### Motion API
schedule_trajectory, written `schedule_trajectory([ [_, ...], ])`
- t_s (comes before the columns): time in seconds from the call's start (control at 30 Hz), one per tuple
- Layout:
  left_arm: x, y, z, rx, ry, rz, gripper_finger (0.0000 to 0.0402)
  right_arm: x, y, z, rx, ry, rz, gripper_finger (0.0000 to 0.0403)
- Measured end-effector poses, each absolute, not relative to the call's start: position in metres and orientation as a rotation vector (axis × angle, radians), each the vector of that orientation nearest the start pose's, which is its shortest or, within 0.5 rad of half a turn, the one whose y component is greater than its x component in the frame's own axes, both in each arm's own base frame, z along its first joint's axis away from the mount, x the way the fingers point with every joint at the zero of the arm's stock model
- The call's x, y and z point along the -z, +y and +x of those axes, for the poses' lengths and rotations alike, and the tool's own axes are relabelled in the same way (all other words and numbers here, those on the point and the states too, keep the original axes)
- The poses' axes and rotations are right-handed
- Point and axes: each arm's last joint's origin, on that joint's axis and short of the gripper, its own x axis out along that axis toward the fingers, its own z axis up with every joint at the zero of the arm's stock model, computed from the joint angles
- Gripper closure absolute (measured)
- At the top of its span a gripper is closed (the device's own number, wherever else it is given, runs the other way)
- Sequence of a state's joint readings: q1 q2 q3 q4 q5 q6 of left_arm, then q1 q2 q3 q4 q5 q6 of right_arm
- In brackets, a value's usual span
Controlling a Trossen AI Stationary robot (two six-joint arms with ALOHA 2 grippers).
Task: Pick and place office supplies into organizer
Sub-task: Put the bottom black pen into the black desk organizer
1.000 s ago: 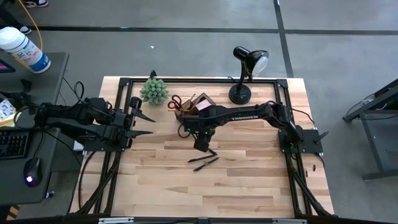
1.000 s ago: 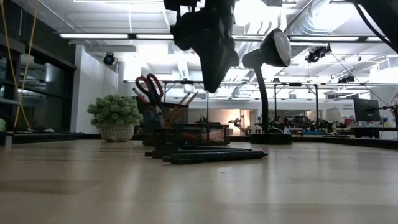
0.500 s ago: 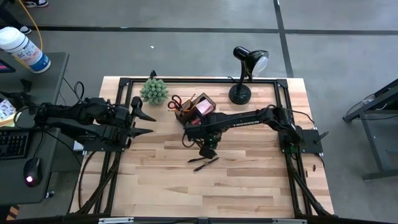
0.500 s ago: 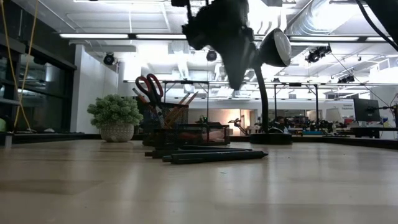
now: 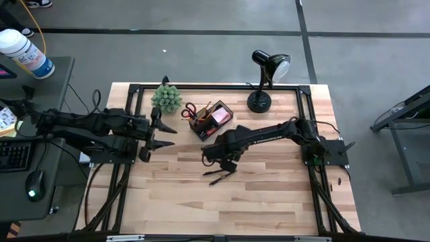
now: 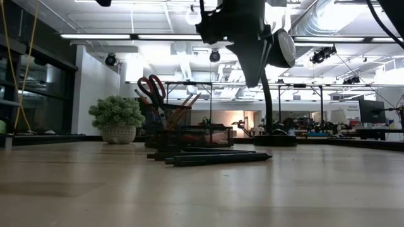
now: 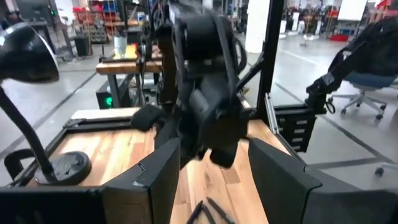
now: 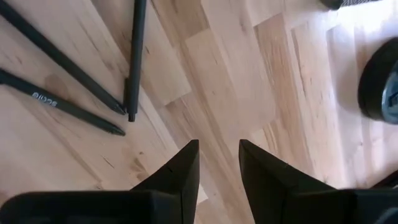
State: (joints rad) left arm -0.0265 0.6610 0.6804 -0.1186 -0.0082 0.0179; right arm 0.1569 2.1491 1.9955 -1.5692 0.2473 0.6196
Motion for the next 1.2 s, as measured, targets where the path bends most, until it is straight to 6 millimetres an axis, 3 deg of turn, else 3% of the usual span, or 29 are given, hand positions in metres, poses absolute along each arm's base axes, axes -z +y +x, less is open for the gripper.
schedule_trajectory([
  [0.27,-0.31,-0.004,0.166,0.019,0.177,0.021,0.0222,-0.272,0.063,0.376,0.624,1.489,0.01,0.0297],
  [0.5,-0.307,-0.004,0.171,0.016,0.203,-0.017,0.0222,-0.28,0.067,0.316,0.725,1.455,0.036,0.0297],
  [0.77,-0.306,-0.004,0.171,-0.005,0.203,-0.053,0.0222,-0.282,0.081,0.266,0.621,1.311,0.123,0.0297],
  [1.0,-0.306,-0.001,0.171,-0.12,0.195,-0.123,0.0222,-0.285,0.099,0.248,0.47,1.115,0.104,0.0297],
  [1.2,-0.304,0.0,0.174,-0.165,0.203,-0.185,0.0222,-0.286,0.104,0.247,0.44,1.072,0.099,0.0297],
])
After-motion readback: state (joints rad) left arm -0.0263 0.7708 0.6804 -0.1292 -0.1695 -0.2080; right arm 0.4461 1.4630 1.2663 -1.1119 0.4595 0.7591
